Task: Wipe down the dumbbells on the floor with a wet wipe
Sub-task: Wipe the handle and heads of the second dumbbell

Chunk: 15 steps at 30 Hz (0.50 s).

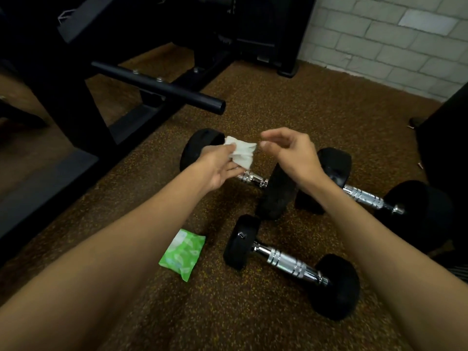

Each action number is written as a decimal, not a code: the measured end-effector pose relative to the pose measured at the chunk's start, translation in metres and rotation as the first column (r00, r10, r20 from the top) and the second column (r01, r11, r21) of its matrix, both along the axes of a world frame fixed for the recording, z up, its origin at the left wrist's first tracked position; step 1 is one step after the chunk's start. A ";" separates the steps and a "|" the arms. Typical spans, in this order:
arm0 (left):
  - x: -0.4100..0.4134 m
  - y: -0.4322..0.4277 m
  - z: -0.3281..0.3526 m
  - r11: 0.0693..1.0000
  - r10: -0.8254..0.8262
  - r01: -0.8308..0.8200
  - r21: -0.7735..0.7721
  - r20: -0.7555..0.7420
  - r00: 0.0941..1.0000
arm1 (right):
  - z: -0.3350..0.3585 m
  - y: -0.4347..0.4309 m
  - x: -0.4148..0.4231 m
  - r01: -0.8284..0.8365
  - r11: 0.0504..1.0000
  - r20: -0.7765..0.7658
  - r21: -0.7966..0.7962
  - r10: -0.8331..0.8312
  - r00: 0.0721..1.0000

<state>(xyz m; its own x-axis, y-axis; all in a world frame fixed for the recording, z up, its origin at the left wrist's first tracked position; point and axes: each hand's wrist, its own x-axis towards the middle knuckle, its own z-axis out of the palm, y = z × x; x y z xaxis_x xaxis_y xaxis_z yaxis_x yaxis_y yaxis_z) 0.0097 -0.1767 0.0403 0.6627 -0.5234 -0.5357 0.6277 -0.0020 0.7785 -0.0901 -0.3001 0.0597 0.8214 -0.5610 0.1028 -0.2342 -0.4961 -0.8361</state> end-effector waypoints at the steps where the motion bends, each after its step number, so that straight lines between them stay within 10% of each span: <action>1: 0.004 0.001 -0.002 0.998 0.018 -0.023 0.054 0.086 0.996 | -0.001 -0.007 0.000 0.063 0.995 -0.027 -0.076 -0.065 0.998; 4: 0.016 0.002 -0.009 0.958 -0.121 -0.036 0.286 0.511 0.851 | -0.019 -0.023 0.004 0.142 0.967 -0.212 -0.209 -0.187 0.959; 7: 0.019 -0.004 -0.013 0.886 -0.378 -0.044 0.462 0.772 0.511 | -0.048 -0.023 0.011 0.180 0.972 -0.405 -0.153 -0.228 0.885; 10: 0.021 -0.018 -0.031 0.789 -0.586 -0.048 0.613 0.773 0.243 | -0.064 -0.016 0.014 0.266 0.938 -0.369 -0.223 -0.334 0.867; 15: 0.013 -0.047 -0.060 0.580 -0.814 0.001 0.815 0.579 0.055 | -0.072 -0.011 0.012 0.321 0.898 -0.278 -0.301 -0.404 0.871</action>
